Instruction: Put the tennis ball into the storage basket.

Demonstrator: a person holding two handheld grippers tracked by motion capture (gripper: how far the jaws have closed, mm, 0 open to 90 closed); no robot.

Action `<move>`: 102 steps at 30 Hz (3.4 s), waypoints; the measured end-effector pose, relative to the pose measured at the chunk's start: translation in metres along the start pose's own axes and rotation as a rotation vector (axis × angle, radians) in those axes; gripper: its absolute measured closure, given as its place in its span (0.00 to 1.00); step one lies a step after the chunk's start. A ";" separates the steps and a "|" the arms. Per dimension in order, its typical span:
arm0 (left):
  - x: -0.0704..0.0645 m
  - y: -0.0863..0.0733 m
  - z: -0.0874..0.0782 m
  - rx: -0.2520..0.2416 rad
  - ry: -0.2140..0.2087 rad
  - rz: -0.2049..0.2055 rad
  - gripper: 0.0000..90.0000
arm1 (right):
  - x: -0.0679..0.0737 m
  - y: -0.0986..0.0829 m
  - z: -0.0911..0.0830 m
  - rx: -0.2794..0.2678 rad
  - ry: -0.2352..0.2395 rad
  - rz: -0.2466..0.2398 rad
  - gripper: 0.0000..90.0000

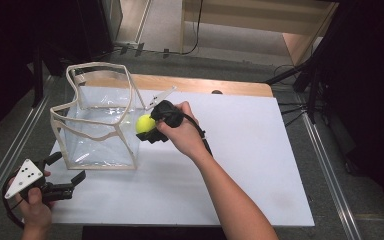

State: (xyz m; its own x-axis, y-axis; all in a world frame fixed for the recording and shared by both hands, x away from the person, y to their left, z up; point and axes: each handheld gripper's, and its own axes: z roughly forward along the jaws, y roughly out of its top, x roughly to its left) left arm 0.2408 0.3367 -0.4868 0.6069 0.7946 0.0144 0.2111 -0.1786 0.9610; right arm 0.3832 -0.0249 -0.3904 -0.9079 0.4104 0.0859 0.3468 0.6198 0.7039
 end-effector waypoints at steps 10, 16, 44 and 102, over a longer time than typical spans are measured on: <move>0.000 0.000 0.000 0.000 0.000 -0.001 0.00 | 0.000 0.006 -0.008 -0.010 -0.003 -0.009 0.27; 0.000 0.000 0.000 -0.002 -0.001 -0.003 0.00 | -0.001 0.012 -0.015 -0.019 -0.007 -0.009 0.27; 0.000 0.000 0.001 0.000 0.004 -0.007 0.00 | -0.004 0.034 -0.044 -0.056 -0.009 -0.020 0.27; 0.002 0.000 -0.001 -0.014 0.003 -0.014 0.00 | 0.003 0.087 -0.055 -0.063 0.000 -0.068 0.27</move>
State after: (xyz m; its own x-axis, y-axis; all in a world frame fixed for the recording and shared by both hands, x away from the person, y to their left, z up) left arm 0.2411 0.3385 -0.4870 0.6015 0.7989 0.0020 0.2088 -0.1596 0.9649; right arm 0.3974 -0.0061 -0.2900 -0.9287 0.3692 0.0363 0.2690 0.6027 0.7512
